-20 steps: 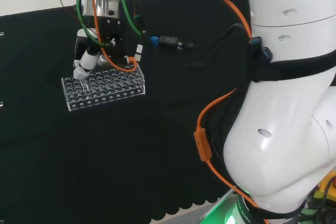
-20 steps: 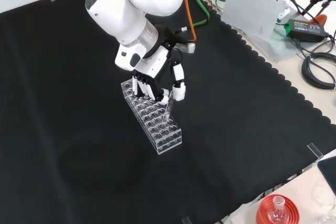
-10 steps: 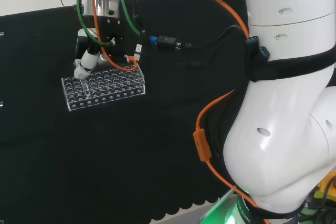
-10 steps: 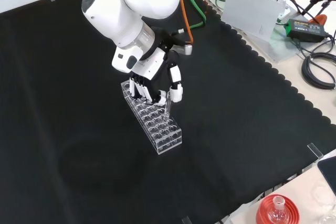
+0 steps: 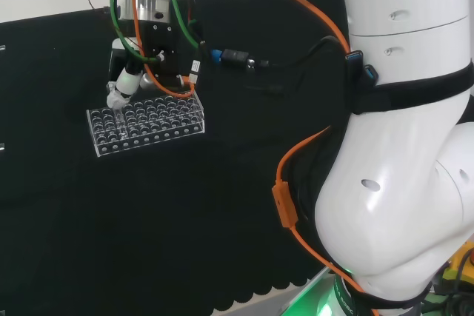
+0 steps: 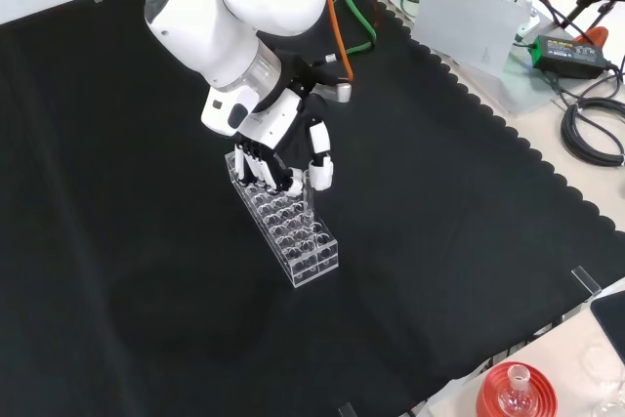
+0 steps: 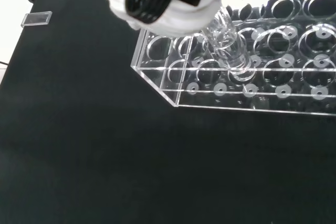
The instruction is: Put the test tube back in the rack.
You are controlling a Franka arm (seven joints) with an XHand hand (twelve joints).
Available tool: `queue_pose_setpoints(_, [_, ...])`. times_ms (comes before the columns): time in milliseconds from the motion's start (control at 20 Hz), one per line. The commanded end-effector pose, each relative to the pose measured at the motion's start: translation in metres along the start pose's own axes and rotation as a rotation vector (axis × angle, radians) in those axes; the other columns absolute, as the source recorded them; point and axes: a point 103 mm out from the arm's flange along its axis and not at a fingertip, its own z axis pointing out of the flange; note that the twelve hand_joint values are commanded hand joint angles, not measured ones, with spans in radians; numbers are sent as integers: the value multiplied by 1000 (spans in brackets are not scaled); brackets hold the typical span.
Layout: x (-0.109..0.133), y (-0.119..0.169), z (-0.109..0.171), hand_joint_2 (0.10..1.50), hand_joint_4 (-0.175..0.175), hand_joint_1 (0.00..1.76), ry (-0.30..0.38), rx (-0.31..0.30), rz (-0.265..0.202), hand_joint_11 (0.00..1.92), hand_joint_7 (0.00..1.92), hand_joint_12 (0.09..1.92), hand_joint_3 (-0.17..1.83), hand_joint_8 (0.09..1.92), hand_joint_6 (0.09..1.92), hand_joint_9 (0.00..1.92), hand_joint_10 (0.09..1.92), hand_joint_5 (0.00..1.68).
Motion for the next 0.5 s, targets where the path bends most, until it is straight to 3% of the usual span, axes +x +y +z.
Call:
queue_pose_setpoints(50, [-2, 0, 0, 711, -175, 1195, 3, -1, 0, 682, 1392, 1307, 588, 579, 714, 1103, 622, 1226])
queue_pose_setpoints(500, [5, -1, 6, 714, -175, 1194, -2, 2, -27, 682, 1392, 1307, 584, 581, 716, 1103, 623, 1223])
